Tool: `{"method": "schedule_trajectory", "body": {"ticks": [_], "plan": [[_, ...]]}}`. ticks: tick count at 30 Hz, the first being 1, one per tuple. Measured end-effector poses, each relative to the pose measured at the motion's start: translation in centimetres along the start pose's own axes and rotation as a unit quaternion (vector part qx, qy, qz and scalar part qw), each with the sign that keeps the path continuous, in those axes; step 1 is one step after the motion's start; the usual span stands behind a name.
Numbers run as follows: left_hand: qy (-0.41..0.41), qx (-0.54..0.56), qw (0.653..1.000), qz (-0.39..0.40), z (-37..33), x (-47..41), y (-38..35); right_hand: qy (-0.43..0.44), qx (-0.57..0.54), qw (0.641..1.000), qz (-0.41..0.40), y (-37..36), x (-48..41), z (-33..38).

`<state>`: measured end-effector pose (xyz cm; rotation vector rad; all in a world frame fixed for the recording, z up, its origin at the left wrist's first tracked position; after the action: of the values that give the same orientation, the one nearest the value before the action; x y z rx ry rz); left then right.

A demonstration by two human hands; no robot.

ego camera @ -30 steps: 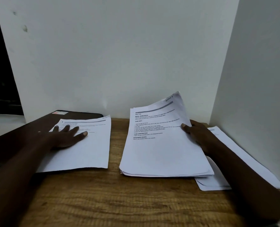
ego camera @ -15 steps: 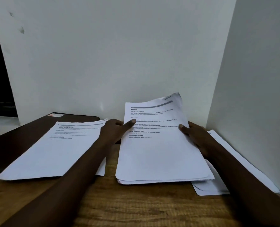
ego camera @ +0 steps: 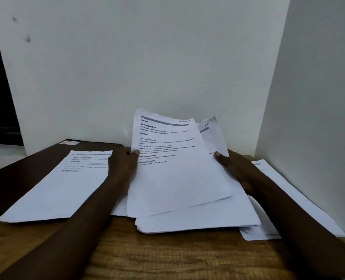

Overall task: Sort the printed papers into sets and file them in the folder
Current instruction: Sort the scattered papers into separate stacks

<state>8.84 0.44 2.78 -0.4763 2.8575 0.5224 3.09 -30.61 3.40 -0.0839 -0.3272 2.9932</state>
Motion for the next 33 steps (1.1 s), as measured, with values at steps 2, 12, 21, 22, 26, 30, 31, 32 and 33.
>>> {"method": "schedule_trajectory", "body": {"ticks": [2, 12, 21, 22, 26, 30, 31, 32, 33], "plan": [[-0.006, 0.005, 1.000, -0.018, -0.7, -1.3, 2.0, 0.017, 0.017, 0.999, -0.020, 0.5, -0.1, 0.5], [0.007, -0.365, 0.931, -0.014, 0.4, -5.8, 13.2, 0.026, 0.015, 0.997, -0.068, 3.3, -0.7, 0.8], [-0.015, -0.549, 0.836, 0.002, 2.9, -5.1, 13.1, 0.019, 0.032, 0.998, -0.054, 2.8, -1.0, 0.6], [-0.032, -0.527, 0.849, 0.018, 3.0, -5.7, 12.2, 0.018, 0.033, 0.998, -0.054, 2.7, -1.0, 0.5], [-0.076, -0.522, 0.846, 0.074, 5.2, -8.4, 7.7, 0.016, 0.033, 0.998, -0.054, 2.5, -0.9, 0.3], [-0.014, -0.563, 0.815, 0.132, 4.9, -4.2, 5.1, 0.020, 0.032, 0.998, -0.047, 2.5, -0.9, 0.4], [-0.010, -0.575, 0.808, 0.129, 5.1, -4.0, 5.1, 0.021, 0.036, 0.998, -0.048, 2.6, -0.9, 0.4], [-0.010, -0.577, 0.806, 0.129, 5.6, -4.3, 5.4, 0.020, 0.041, 0.998, -0.048, 2.5, -1.0, 0.5], [-0.008, -0.579, 0.804, 0.134, 6.1, -4.6, 5.8, 0.021, 0.045, 0.998, -0.049, 2.6, -1.0, 0.5]]}}
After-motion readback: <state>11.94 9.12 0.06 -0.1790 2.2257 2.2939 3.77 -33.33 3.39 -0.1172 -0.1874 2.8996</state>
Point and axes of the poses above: each hand's wrist, its own x-axis away from the middle knuckle, its own y-axis out of the back of the hand, z = x × y, the point moved 7 cm from there along -x, towards the middle knuckle, and after that the axes turned 13 degrees about -x, right-handed, at the moved point
